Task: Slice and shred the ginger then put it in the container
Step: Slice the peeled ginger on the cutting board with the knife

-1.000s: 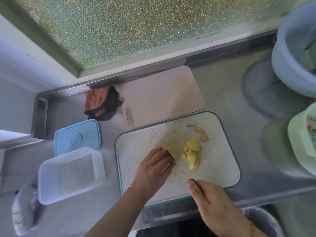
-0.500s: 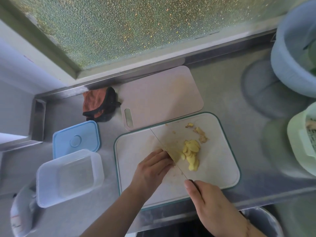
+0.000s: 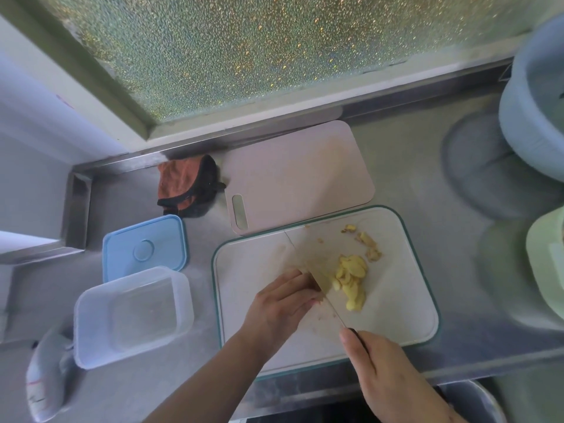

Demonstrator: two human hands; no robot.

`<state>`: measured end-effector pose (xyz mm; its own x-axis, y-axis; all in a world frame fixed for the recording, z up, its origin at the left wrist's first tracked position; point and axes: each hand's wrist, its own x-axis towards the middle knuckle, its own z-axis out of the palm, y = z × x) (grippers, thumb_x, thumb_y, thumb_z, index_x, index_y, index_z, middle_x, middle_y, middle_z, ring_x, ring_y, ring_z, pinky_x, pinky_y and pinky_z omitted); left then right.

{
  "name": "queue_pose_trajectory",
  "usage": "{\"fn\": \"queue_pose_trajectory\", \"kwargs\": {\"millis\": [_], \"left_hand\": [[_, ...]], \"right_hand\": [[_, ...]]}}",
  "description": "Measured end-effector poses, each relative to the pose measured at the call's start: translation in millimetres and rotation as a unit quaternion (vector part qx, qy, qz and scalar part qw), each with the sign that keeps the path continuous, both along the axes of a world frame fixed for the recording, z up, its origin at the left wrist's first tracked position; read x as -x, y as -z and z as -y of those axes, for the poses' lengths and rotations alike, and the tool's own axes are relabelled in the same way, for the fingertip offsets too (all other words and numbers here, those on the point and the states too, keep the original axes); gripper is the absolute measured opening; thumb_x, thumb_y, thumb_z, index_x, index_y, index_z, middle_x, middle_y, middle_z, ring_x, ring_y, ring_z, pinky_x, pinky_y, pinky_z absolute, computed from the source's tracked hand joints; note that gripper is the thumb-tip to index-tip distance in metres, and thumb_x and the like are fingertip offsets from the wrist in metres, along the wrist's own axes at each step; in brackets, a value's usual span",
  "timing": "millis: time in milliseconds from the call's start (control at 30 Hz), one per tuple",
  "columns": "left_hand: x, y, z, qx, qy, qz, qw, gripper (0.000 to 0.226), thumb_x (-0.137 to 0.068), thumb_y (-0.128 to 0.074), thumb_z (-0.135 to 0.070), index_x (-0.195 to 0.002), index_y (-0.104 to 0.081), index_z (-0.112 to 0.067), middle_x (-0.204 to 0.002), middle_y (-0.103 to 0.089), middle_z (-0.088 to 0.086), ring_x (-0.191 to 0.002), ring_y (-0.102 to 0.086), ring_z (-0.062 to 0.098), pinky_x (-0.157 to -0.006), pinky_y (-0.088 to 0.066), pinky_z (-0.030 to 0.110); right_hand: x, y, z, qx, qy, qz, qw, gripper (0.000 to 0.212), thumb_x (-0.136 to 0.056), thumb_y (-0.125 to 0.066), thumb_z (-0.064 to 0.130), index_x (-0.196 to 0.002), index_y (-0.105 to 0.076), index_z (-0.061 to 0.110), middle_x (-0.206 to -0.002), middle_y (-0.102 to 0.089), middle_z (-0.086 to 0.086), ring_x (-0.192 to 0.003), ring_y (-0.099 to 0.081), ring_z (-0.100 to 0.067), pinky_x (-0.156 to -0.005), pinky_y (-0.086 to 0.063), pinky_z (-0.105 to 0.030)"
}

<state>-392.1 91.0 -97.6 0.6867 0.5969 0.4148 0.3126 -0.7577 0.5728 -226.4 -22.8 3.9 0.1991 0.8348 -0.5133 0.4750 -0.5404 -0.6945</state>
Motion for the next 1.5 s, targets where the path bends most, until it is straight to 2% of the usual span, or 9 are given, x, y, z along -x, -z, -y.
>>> {"fn": "queue_pose_trajectory", "kwargs": {"millis": [300,533,700,833,933,1067,1233,1367,1500], "left_hand": [[1,5,-2,0.001,-0.004,0.006,1.000,0.009,-0.091,-0.077,-0.009,-0.098,-0.078,-0.006,-0.115,-0.073,0.005,-0.112,-0.068,0.023,-0.090,-0.058,0.038],[1,4,-4,-0.003,0.003,0.008,1.000,0.010,-0.095,-0.071,-0.013,-0.096,-0.079,-0.006,-0.113,-0.074,0.005,-0.110,-0.069,0.022,-0.094,-0.057,0.034],[1,4,-3,-0.005,0.001,0.016,1.000,0.008,-0.092,-0.074,-0.012,-0.096,-0.078,-0.006,-0.110,-0.074,0.005,-0.106,-0.069,0.022,-0.090,-0.058,0.037],[1,3,-5,-0.003,0.008,0.012,1.000,0.007,-0.092,-0.074,-0.012,-0.094,-0.078,-0.006,-0.108,-0.074,0.005,-0.106,-0.070,0.022,-0.089,-0.058,0.037],[2,4,-4,-0.011,0.005,0.008,1.000,0.009,-0.092,-0.073,-0.014,-0.093,-0.079,-0.007,-0.108,-0.074,0.004,-0.106,-0.070,0.020,-0.091,-0.058,0.035],[-1,4,-2,-0.008,-0.010,0.020,1.000,0.008,-0.092,-0.073,-0.012,-0.094,-0.078,-0.006,-0.106,-0.074,0.004,-0.105,-0.070,0.019,-0.091,-0.058,0.034],[0,3,-5,0.006,-0.008,0.023,1.000,0.008,-0.091,-0.073,-0.011,-0.094,-0.078,-0.005,-0.104,-0.074,0.004,-0.103,-0.070,0.019,-0.090,-0.059,0.034],[2,2,-5,-0.004,0.001,0.009,1.000,0.015,-0.093,-0.071,-0.019,-0.095,-0.079,-0.007,-0.104,-0.074,0.005,-0.102,-0.068,0.015,-0.097,-0.055,0.025],[2,-1,-2,0.006,-0.025,0.016,1.000,0.017,-0.094,-0.069,-0.020,-0.094,-0.079,-0.007,-0.104,-0.073,0.005,-0.104,-0.068,0.015,-0.101,-0.051,0.019]], "right_hand": [[5,10,-30,-0.025,-0.032,-0.019,0.999,0.052,-0.082,-0.013,0.064,-0.057,-0.035,0.024,-0.050,-0.037,0.000,-0.055,-0.047,-0.005,-0.054,-0.035,-0.022],[6,12,12,-0.053,0.034,0.073,0.995,0.094,-0.070,-0.001,0.089,-0.080,-0.069,0.023,-0.075,-0.068,0.007,-0.088,-0.058,-0.006,-0.077,-0.041,-0.016],[1,23,-33,-0.011,-0.043,-0.022,0.999,0.066,-0.082,-0.012,0.072,-0.061,-0.045,0.019,-0.053,-0.047,0.002,-0.054,-0.048,-0.009,-0.055,-0.035,-0.023],[4,20,-19,-0.011,-0.040,-0.001,0.999,0.058,-0.082,-0.016,0.066,-0.061,-0.044,0.021,-0.055,-0.047,0.000,-0.057,-0.049,-0.008,-0.059,-0.038,-0.021],[4,18,15,-0.071,0.013,0.093,0.993,0.059,-0.084,-0.018,0.072,-0.068,-0.055,0.031,-0.063,-0.057,0.008,-0.066,-0.053,-0.002,-0.069,-0.044,-0.017],[3,27,-5,0.011,-0.033,-0.032,0.999,0.052,-0.087,-0.021,0.061,-0.061,-0.044,0.022,-0.054,-0.049,0.005,-0.055,-0.046,-0.006,-0.060,-0.038,-0.024],[4,35,-23,-0.021,-0.025,-0.023,0.999,0.049,-0.087,-0.020,0.061,-0.055,-0.036,0.026,-0.046,-0.041,0.003,-0.048,-0.043,-0.006,-0.053,-0.031,-0.020],[-15,34,-10,0.001,0.017,-0.049,0.999,0.056,-0.085,-0.025,0.062,-0.053,-0.040,0.019,-0.044,-0.048,0.006,-0.044,-0.041,-0.006,-0.057,-0.037,-0.033],[-19,25,-9,0.018,0.063,-0.065,0.996,0.058,-0.081,-0.028,0.066,-0.054,-0.040,0.016,-0.042,-0.042,0.002,-0.041,-0.038,-0.008,-0.052,-0.034,-0.032]]}}
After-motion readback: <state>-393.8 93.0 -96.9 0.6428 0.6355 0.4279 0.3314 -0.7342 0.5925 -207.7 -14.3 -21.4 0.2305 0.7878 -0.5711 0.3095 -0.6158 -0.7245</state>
